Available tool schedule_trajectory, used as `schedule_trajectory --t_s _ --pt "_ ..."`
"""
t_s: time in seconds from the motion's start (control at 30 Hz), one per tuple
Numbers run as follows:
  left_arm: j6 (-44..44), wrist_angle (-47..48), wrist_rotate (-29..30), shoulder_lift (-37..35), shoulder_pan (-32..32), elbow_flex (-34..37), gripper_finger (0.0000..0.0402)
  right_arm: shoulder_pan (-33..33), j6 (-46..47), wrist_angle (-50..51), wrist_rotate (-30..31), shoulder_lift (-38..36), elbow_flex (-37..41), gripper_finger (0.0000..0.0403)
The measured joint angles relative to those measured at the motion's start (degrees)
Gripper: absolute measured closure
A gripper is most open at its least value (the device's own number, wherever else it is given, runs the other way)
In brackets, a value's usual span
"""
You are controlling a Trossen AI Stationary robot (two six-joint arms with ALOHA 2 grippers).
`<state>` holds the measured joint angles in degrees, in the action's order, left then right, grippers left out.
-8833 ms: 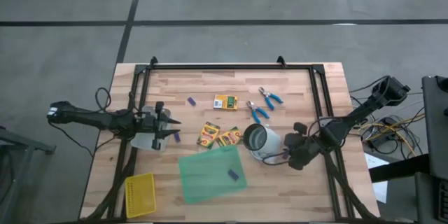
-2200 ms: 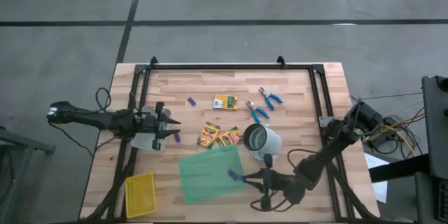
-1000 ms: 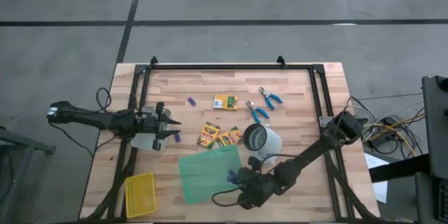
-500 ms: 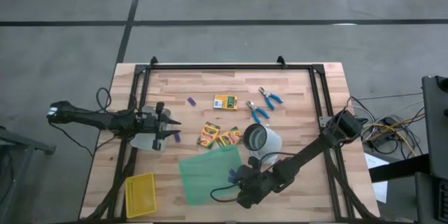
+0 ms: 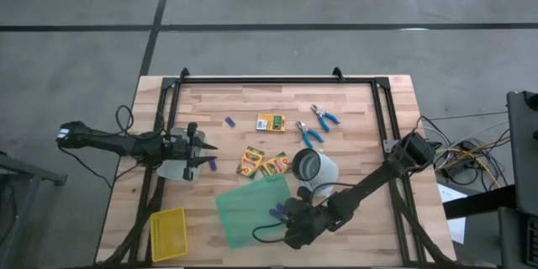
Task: Pick & Place School Supplies
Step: Put the blue eraser into the green bin
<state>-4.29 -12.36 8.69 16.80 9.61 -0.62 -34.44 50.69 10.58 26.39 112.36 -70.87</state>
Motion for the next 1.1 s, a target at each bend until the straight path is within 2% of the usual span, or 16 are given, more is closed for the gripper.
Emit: schedule_trajectory --t_s 0.17,0.4,0.53,0.83,0.93,1.1 --pt "0.0 0.0 0.0 0.0 0.0 0.0 0.0262 0.0 -3.5 -0.7 5.6 -1.5 0.0 0.0283" --pt "0.0 0.1 0.0 0.0 0.0 0.0 0.0262 0.0 -11.7 -0.9 9.4 -5.8 0.2 0.0283" --pt "0.0 0.1 0.0 0.0 0.0 0.0 0.0262 0.2 -14.4 -1.0 9.8 -8.9 0.6 0.0282" --pt "0.0 0.6 0.0 0.1 0.0 0.0 0.0262 0.6 -29.5 -3.5 11.1 -18.0 1.6 0.0282" --pt "0.0 0.6 0.0 0.1 0.0 0.0 0.0262 0.6 -33.7 -7.5 10.8 -21.5 4.2 0.0282" --pt "0.0 0.9 0.0 0.1 0.0 0.0 0.0262 1.3 -40.4 -23.3 7.4 -27.9 14.1 0.0282"
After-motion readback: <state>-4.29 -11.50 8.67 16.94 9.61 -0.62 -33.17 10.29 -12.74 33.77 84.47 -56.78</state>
